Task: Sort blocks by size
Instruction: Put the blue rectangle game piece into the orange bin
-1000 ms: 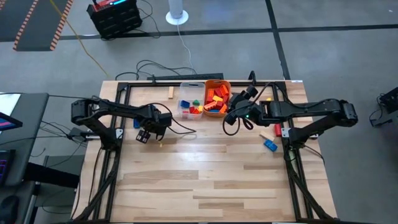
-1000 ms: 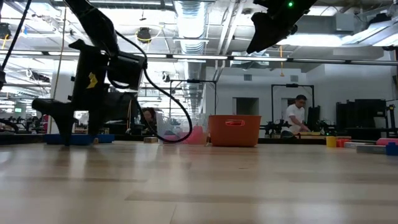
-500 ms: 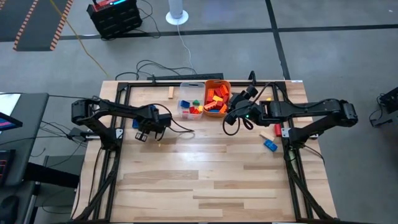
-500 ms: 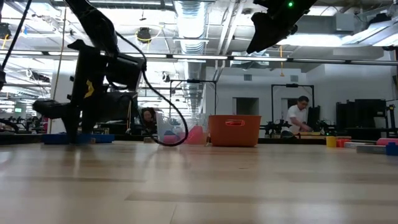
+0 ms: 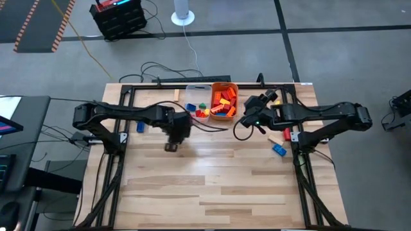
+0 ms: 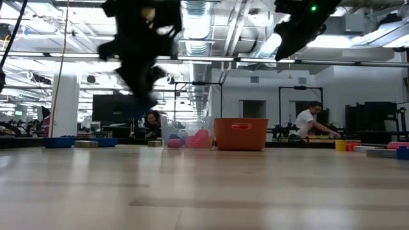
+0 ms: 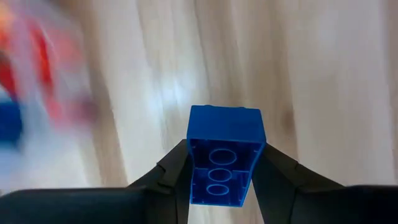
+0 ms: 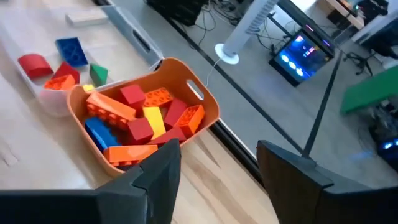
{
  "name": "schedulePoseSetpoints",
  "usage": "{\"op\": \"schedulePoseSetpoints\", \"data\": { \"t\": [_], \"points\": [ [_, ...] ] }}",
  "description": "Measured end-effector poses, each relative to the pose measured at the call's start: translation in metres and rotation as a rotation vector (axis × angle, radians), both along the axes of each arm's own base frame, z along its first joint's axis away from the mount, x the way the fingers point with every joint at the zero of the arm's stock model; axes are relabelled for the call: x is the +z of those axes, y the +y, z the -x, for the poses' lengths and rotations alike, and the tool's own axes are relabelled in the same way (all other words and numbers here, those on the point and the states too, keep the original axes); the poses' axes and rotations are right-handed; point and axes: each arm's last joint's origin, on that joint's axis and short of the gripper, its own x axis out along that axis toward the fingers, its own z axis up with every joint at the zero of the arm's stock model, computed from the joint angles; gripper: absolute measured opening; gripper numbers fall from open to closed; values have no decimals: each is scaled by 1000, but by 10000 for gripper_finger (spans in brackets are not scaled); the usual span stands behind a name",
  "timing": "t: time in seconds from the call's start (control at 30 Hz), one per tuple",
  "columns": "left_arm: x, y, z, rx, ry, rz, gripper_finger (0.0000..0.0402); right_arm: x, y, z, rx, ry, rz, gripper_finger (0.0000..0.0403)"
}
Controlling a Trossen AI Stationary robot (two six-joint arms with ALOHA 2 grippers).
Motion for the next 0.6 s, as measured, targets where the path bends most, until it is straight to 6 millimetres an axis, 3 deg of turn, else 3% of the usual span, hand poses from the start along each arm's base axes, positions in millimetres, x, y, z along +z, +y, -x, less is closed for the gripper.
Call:
{"op": "schedulePoseSetpoints", "data": {
  "t": [0.2, 0.47, 0.6],
  "points": [
    [22, 20, -27, 17, -334, 2, 121, 5, 4, 6, -31, -50, 11, 202],
    [22, 72, -52, 85, -610, -61, 121, 3, 4, 17, -198, -76, 136, 171],
    [11, 92, -66, 99, -721, -74, 121, 1, 2, 22, -241, -68, 136, 165]
  ]
}}
